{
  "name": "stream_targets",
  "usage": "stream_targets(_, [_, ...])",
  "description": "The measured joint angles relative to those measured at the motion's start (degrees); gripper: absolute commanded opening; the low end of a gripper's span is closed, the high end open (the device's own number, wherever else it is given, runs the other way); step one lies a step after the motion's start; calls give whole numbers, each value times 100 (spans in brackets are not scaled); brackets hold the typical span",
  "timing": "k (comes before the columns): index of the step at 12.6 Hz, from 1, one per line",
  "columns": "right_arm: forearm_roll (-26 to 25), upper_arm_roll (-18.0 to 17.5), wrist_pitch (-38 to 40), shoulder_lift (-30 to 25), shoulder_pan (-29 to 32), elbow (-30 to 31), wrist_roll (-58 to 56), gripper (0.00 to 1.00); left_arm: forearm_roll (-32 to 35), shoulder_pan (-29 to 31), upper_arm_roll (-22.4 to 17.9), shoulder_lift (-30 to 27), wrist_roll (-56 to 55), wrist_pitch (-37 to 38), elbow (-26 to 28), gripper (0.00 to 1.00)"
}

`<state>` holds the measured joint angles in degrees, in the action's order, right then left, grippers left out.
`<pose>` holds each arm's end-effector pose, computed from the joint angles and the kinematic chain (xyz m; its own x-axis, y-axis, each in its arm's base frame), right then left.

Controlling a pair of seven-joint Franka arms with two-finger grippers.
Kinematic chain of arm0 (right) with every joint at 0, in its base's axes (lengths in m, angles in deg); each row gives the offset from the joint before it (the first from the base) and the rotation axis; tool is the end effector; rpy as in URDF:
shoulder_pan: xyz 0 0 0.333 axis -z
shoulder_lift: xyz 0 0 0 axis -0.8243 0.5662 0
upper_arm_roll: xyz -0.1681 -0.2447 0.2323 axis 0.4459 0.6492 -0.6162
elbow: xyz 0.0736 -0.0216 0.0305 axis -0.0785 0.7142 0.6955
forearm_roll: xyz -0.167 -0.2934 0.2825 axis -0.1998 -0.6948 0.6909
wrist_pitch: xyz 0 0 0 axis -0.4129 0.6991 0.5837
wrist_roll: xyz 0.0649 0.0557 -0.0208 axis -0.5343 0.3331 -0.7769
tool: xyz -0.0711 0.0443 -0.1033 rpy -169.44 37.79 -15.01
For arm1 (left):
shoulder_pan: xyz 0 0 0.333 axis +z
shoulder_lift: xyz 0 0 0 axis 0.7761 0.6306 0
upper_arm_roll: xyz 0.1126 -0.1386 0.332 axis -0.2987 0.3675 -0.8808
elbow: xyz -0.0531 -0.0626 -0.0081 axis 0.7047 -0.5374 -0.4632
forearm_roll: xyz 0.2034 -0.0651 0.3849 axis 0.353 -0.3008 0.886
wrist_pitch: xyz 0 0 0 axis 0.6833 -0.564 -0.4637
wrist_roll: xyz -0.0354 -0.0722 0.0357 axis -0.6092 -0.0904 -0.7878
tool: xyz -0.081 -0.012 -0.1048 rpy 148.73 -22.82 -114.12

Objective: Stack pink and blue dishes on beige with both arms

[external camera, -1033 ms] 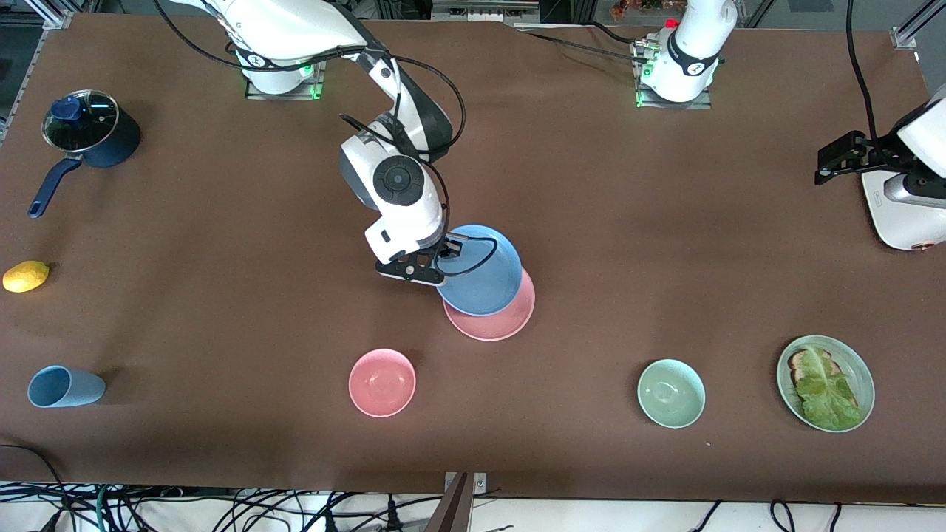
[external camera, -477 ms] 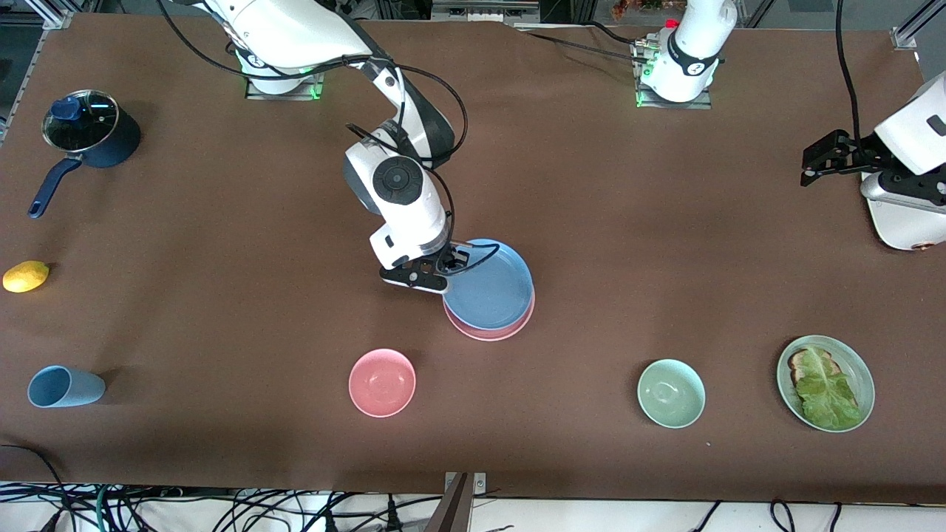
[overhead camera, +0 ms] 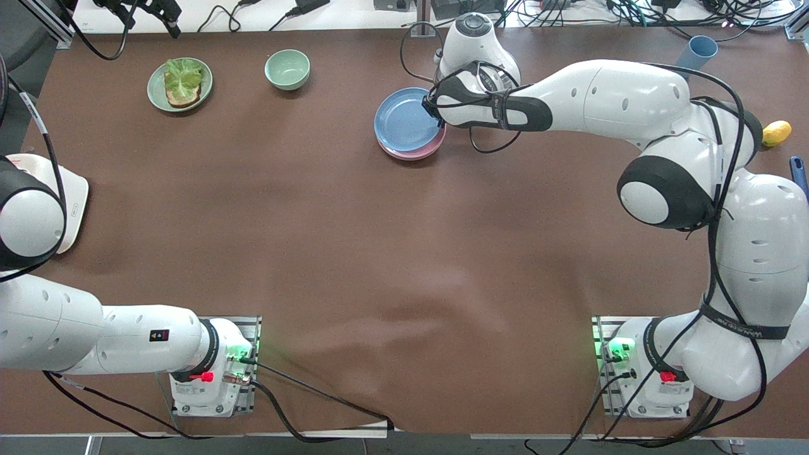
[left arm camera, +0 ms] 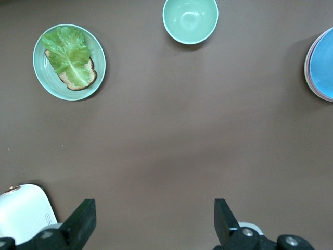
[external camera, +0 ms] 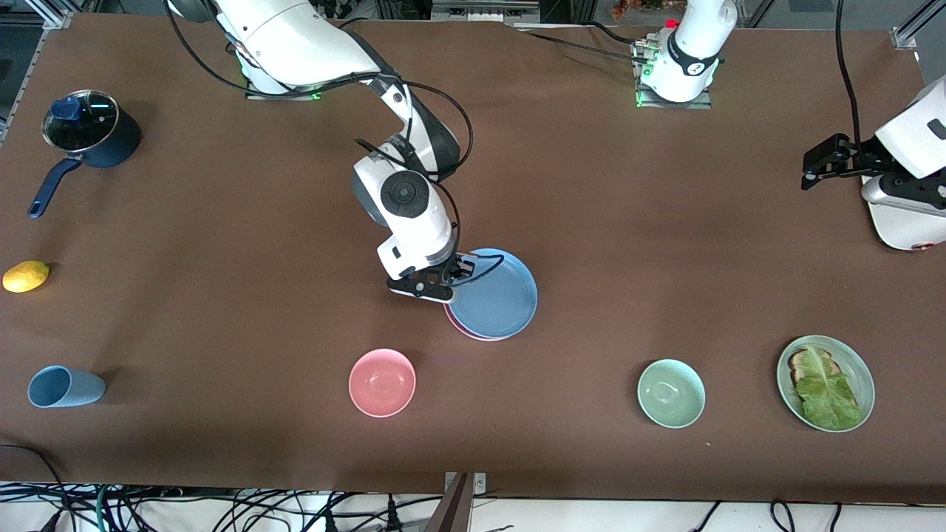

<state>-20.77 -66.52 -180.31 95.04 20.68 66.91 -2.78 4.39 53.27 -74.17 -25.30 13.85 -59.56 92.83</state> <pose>0.6444 0.5110 0.2511 0.9704 -0.2386 0.0361 -0.2327 -0.9648 -0.1224 0.6148 -0.0087 0.6431 0.9716 -0.2258 -0.0701 -0.2280 -0.9733 -0.0253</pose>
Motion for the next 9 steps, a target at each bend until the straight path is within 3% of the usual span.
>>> stream_targets(2, [-1, 0, 1, 0, -1, -6, 0, 9, 0, 7, -5, 0, 1, -1, 2, 100])
stream_targets(5, [-1, 0, 12, 3, -1, -7, 0, 23, 0, 10, -7, 0, 2, -13, 2, 100])
stream_targets(6, [-1, 0, 18, 6, -1, -7, 0, 57, 0, 12, -9, 0, 2, -17, 2, 100])
stream_targets(7, [-1, 0, 22, 6, -1, -7, 0, 81, 0, 13, -12, 0, 2, -20, 2, 100])
stream_targets(8, [-1, 0, 37, 6, -1, -7, 0, 100, 0, 15, -14, 0, 2, -21, 3, 100])
stream_targets(9, [-1, 0, 70, 6, -1, -7, 1, 100, 0, 19, -15, 0, 1, -22, 4, 100])
